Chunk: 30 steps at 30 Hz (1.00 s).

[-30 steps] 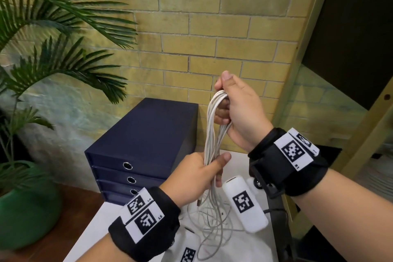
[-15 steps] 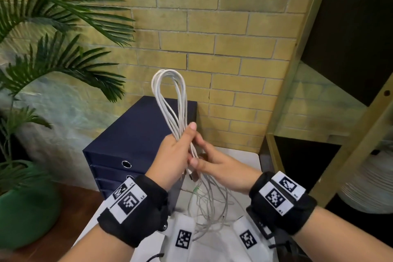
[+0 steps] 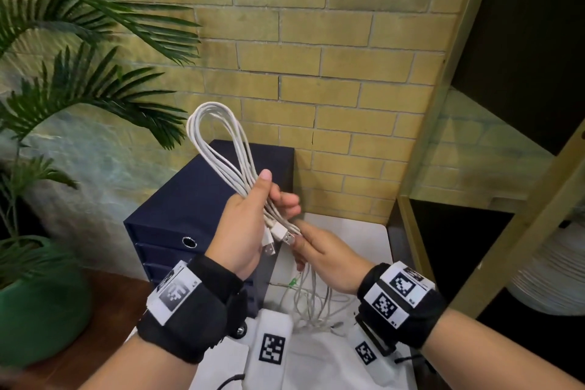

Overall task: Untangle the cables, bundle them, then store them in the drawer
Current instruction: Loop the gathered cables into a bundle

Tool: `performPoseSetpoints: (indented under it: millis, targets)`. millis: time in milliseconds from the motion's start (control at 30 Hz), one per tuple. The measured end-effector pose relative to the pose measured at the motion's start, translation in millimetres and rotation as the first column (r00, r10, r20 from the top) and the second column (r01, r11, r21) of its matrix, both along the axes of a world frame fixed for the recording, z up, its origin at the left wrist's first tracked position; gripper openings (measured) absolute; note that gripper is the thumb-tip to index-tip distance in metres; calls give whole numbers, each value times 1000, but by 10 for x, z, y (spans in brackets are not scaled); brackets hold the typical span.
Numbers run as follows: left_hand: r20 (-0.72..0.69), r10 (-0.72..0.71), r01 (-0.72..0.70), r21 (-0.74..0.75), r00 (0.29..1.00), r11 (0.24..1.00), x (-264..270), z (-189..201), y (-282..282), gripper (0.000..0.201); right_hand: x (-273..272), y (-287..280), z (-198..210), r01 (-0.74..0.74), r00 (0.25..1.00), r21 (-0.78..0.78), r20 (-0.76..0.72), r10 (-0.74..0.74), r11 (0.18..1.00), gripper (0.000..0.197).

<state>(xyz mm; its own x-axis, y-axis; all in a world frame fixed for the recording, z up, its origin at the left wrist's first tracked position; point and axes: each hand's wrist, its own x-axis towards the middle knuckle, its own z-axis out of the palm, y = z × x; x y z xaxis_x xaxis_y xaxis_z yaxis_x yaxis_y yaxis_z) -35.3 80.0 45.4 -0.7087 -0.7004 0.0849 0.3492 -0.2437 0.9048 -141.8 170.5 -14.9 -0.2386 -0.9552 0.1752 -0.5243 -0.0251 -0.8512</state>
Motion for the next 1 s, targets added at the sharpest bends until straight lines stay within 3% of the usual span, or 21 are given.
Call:
performPoseSetpoints:
  millis: [100,200,267,333,400,467,633,800,1000]
  targets:
    - [-37,36,-32,89,999,995,-12,13,-40,40,-70,-1,-104,-48,989,62,145,38,997,32]
    - [-67,111,-99,165,992,981,-33,44,-136,41,-163,56,-156,-1,974,80,226,-17,997,23]
    - [-78,176,-159,190,981,969,-80,45,-201,40,-210,85,-181,86,985,92,139,-99,992,17]
    - [-85,221,-199,213,972,957,-138,56,-233,40,-218,109,-197,191,980,93,-76,-184,977,10]
    - [-100,249,-221,232,963,947,-197,71,-240,41,-185,121,-202,232,940,86,-277,-200,969,23]
    - [-101,262,-234,231,960,944,-252,84,-229,42,-143,116,-186,214,912,102,-377,-162,971,30]
    - [12,280,-279,116,960,953,-347,-48,-306,46,-114,91,-108,137,886,247,-463,-7,959,24]
    - [85,308,-299,-102,948,949,-364,-223,-361,47,-35,97,83,46,823,372,-540,176,927,18]
    - [99,245,-233,-117,964,965,-378,-229,-364,45,-55,37,158,28,777,434,-576,254,900,16]
